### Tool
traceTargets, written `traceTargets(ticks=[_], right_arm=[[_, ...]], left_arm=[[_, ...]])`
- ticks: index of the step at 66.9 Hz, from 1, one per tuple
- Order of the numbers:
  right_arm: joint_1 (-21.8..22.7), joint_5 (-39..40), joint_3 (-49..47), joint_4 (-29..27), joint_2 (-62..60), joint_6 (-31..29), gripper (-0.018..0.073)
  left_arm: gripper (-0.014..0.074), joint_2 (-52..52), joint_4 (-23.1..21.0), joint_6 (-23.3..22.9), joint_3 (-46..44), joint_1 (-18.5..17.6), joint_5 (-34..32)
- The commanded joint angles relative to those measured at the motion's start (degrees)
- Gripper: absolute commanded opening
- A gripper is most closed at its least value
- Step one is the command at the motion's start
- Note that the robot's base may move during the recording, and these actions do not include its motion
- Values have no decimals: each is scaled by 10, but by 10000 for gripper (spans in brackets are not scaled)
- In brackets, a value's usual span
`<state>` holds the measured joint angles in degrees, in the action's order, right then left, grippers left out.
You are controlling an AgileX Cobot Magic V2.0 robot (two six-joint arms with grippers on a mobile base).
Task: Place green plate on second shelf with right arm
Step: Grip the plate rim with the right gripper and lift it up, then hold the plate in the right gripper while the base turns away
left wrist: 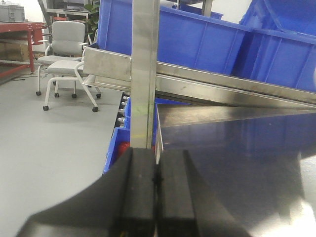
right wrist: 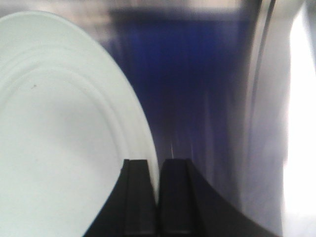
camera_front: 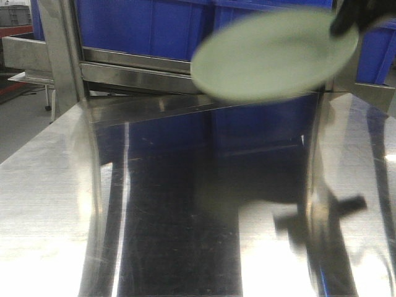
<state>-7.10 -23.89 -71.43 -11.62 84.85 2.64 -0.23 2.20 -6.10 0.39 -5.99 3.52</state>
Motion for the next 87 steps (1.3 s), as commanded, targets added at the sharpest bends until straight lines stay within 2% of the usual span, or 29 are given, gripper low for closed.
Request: traceTargets(ticks=[1, 14, 21, 26, 38, 46, 57, 87], right_arm=[[2, 104, 14, 16, -107, -3, 49], [2, 239, 152, 65, -305, -3, 49], [2, 276, 239, 78, -413, -3, 50], [2, 280, 293, 86, -485, -3, 50], [2, 269, 414, 148, -676, -4, 53], [2, 218, 458, 148, -778, -4, 53], [2, 140, 463, 148, -818, -4, 53], [2, 144, 463, 148, -818, -3, 53]], left_arm=[[131, -10, -2, -1, 23, 0, -47], [131, -10, -2, -1, 23, 0, -47], [131, -10, -2, -1, 23, 0, -47], [131, -10, -2, -1, 23, 0, -47], [131, -10, -2, -1, 23, 0, -47], [131, -10, -2, -1, 23, 0, -47], [131, -10, -2, -1, 23, 0, -47], [131, -10, -2, -1, 23, 0, -47]])
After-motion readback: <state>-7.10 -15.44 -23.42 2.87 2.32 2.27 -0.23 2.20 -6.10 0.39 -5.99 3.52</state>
